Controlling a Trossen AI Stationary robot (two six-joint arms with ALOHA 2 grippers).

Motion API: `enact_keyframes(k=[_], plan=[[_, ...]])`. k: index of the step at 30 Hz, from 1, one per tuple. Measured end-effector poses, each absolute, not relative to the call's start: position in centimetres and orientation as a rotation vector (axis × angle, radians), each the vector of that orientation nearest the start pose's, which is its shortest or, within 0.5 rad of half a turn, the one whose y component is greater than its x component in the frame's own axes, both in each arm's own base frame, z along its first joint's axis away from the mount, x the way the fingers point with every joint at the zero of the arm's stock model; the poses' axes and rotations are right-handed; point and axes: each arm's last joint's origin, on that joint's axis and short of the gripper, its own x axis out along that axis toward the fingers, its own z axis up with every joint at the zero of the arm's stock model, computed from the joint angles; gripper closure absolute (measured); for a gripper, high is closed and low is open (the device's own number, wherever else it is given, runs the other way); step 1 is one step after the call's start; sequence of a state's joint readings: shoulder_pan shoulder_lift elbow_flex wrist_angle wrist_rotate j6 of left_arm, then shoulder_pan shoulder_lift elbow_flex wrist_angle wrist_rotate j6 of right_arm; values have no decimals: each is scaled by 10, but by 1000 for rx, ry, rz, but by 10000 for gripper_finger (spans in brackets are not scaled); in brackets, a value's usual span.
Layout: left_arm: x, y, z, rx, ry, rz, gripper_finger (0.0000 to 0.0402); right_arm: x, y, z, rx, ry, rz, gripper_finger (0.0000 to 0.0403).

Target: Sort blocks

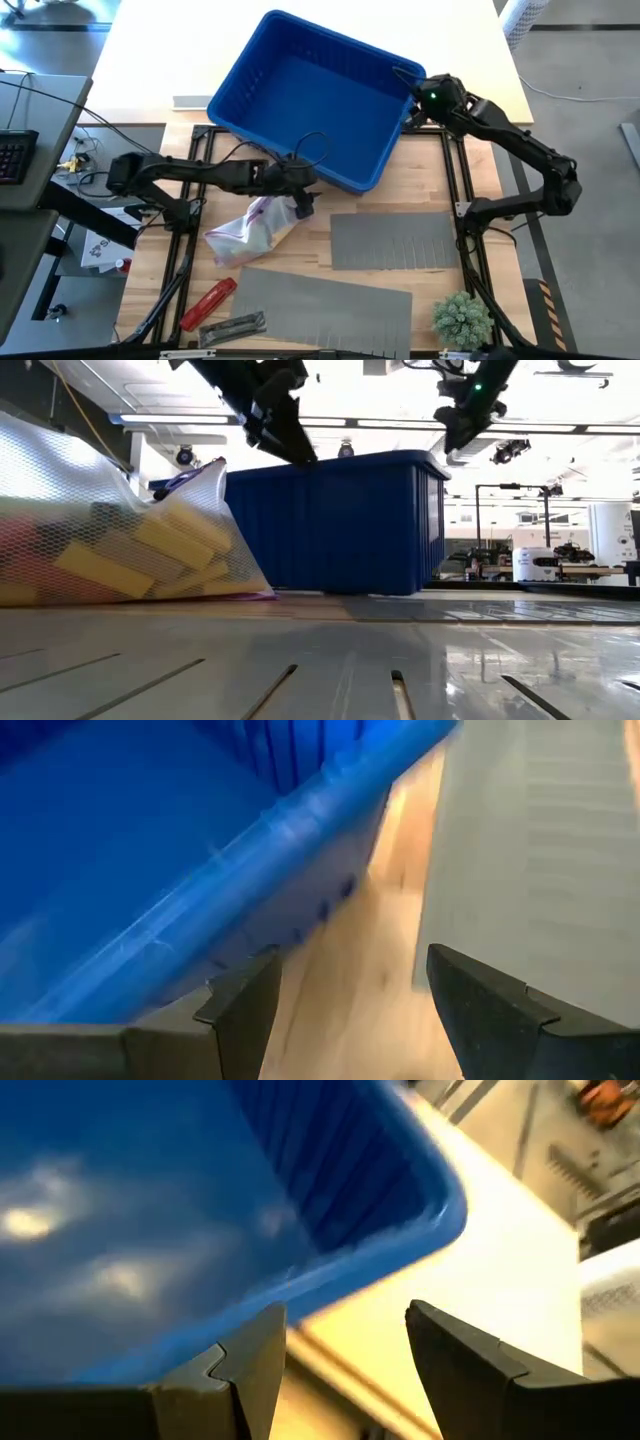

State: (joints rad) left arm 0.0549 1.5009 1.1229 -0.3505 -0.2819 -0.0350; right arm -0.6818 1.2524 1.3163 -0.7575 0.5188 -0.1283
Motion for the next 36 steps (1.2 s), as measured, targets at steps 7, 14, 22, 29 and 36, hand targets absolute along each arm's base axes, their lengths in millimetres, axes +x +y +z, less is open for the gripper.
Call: enact_keyframes(k=[7, 14, 22, 29, 36], plan=[[328, 48, 259, 36, 738, 365, 172, 174, -139, 362, 137, 909, -874, 210], [368, 60, 243, 76, 635, 285, 172, 178, -102, 366, 228, 890, -729, 210], [425, 66, 234, 148, 561, 239, 172, 178, -59, 359, 313, 996, -524, 210], [426, 63, 243, 158, 571, 226, 172, 179, -35, 319, 514, 1125, -612, 210], [411, 37, 266, 172, 599, 147, 172, 183, -42, 293, 437, 1024, -889, 210]])
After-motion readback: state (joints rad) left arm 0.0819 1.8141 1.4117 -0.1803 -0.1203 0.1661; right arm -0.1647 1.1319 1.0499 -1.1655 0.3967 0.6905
